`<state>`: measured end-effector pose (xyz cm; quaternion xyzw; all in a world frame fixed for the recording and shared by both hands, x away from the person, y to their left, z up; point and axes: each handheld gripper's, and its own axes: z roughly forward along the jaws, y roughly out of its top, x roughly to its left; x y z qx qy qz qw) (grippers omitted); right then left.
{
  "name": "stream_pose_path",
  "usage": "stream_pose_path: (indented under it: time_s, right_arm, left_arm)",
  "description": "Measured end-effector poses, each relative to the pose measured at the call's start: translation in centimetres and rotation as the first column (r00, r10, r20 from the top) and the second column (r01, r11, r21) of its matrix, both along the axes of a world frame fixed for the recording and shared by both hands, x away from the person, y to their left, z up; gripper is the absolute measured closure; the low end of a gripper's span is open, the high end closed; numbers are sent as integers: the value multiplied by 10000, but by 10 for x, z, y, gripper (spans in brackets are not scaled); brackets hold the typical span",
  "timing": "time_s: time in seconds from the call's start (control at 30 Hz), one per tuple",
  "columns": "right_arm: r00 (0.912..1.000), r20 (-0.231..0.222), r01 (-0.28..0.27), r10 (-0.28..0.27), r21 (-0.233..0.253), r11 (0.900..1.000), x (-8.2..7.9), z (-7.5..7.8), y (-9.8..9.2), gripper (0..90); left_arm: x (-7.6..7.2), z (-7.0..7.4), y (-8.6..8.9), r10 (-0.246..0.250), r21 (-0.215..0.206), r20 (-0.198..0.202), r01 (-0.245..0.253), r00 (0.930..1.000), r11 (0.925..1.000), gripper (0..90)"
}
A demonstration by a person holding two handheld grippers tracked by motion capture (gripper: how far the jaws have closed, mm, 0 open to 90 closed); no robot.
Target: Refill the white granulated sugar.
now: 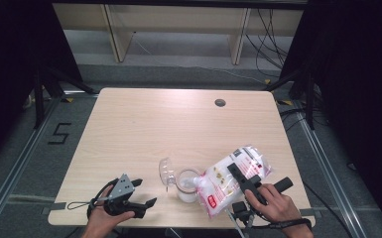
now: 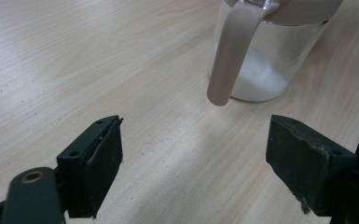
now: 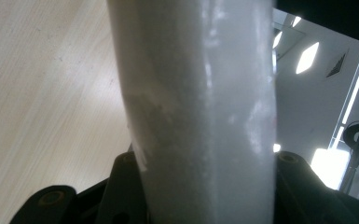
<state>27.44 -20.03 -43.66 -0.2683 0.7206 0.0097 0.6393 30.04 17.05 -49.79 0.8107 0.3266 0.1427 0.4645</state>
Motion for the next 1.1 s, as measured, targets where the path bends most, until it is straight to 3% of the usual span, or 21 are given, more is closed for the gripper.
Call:
stream_pose_path:
  time_s: [0.57,1.1]
  right_arm:
    - [9999,133,-63,64,-119,9999,0,2,1,641]
    - [9999,147,-70,72,-106,9999,0,3,1,642]
  left_arm:
    - [-1,1,2,31,218,-34,-31,10000,9998,182]
    - [-1,0,2,10,33,-57,-9,10000,10000,182]
